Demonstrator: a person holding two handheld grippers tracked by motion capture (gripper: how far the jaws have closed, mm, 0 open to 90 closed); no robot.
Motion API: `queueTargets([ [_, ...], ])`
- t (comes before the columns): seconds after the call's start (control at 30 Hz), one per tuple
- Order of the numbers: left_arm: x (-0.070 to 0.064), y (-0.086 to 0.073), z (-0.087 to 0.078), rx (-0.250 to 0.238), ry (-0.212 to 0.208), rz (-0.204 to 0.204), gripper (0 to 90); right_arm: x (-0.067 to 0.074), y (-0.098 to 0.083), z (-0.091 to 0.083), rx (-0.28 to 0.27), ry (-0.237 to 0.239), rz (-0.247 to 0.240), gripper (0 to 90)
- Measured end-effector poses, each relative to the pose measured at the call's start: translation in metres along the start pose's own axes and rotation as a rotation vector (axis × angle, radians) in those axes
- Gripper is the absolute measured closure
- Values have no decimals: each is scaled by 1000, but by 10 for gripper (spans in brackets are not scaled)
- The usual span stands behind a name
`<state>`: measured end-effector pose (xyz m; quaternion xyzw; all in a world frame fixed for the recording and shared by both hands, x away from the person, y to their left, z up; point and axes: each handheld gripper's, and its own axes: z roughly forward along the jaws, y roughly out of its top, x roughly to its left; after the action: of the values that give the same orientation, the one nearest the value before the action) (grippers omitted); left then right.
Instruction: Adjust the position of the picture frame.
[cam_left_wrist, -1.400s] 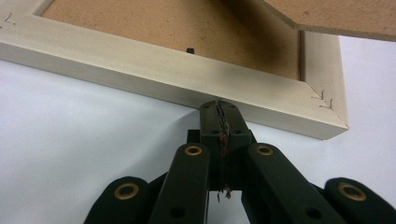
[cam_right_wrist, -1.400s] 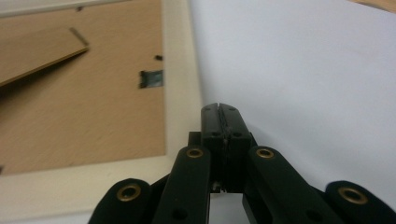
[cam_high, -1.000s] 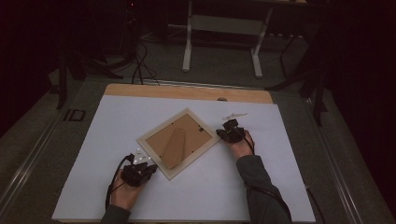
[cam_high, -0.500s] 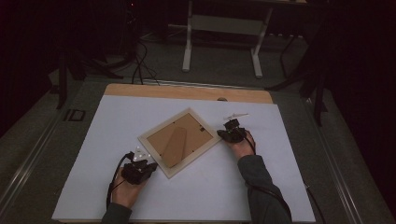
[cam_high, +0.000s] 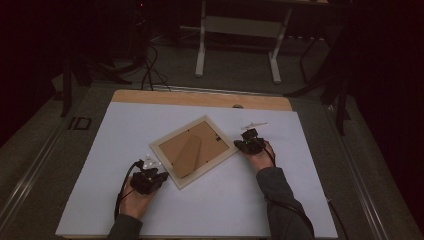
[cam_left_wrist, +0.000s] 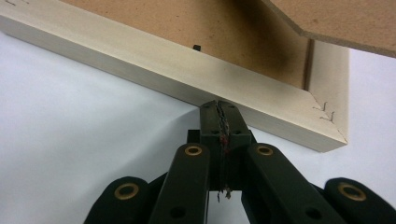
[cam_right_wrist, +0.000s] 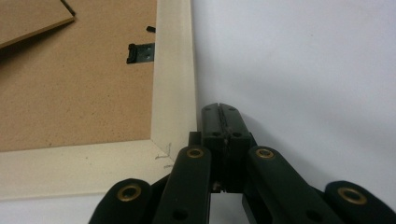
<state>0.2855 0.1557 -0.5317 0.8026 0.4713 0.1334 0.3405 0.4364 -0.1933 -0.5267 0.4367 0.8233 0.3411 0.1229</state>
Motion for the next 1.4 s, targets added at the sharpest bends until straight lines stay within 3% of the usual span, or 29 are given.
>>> queueTargets([
  [0.53,17,7,9,-32,-19,-70,900,1,-9,-10,9,-10,-18,900],
  [0.63,18,9,10,-27,-16,-65,900,0,-12,-12,6,-5,-8,900],
  [0.73,17,15,12,-7,16,-39,900,1,-14,-14,8,-9,-12,900],
  [0.87,24,19,15,-11,7,-67,900,1,-18,-17,4,-1,-5,900],
  [1.0,26,25,18,5,25,-54,900,0,-22,-20,-1,8,5,900],
  [1.4,38,36,29,-15,34,-66,900,5,-36,-30,-16,13,33,900],
])
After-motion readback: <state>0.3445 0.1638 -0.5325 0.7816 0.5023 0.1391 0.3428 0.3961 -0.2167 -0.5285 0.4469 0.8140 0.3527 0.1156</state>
